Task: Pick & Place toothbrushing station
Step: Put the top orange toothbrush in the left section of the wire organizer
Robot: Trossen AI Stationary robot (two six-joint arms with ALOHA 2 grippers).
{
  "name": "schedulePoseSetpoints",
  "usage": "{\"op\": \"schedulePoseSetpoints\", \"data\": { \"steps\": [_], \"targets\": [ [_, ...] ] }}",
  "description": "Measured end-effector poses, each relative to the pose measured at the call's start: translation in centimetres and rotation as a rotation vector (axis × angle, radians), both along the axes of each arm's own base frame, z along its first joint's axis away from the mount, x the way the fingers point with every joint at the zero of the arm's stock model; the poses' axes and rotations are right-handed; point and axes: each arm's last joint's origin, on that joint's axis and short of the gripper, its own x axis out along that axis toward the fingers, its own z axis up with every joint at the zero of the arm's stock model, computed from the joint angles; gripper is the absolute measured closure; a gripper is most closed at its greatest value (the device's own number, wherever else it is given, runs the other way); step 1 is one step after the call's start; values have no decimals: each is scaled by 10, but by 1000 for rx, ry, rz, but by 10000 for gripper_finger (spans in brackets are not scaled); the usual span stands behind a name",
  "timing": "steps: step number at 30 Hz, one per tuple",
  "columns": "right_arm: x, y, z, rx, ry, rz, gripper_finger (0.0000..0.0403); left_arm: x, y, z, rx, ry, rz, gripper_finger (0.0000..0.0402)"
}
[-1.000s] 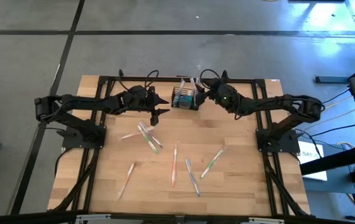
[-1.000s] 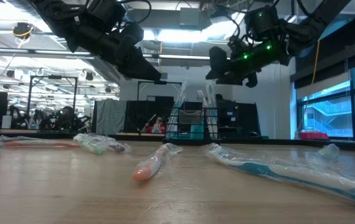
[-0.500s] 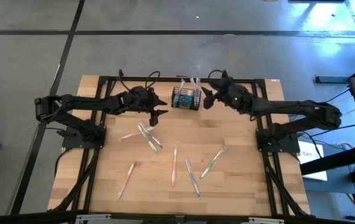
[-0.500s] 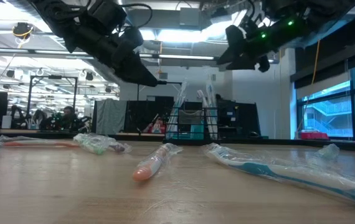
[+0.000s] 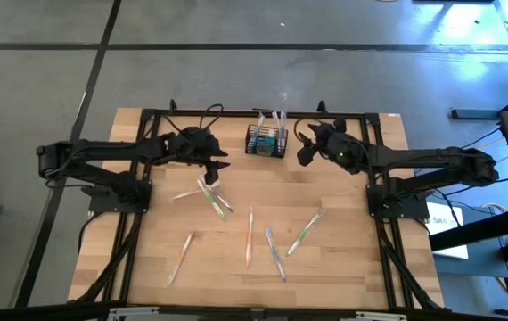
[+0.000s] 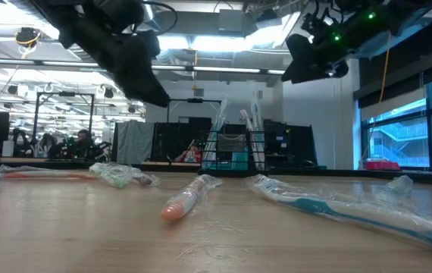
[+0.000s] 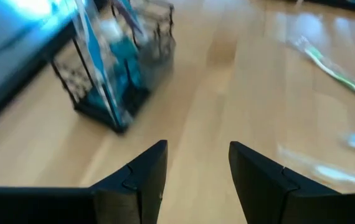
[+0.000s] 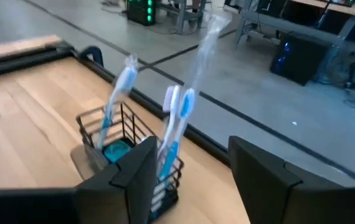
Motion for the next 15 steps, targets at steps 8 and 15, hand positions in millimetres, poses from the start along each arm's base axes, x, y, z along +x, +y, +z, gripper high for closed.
{"op": "schedulePoseSetpoints", "data": {
  "steps": [8, 15],
  "targets": [
    [1, 4, 2, -62, 36, 11, 211, -10, -21, -1, -158, 79, 30, 233],
    [2, 1, 5, -88, 25, 11, 212, -21, -41, -15, -293, 276, 67, 233]
  ]
}}
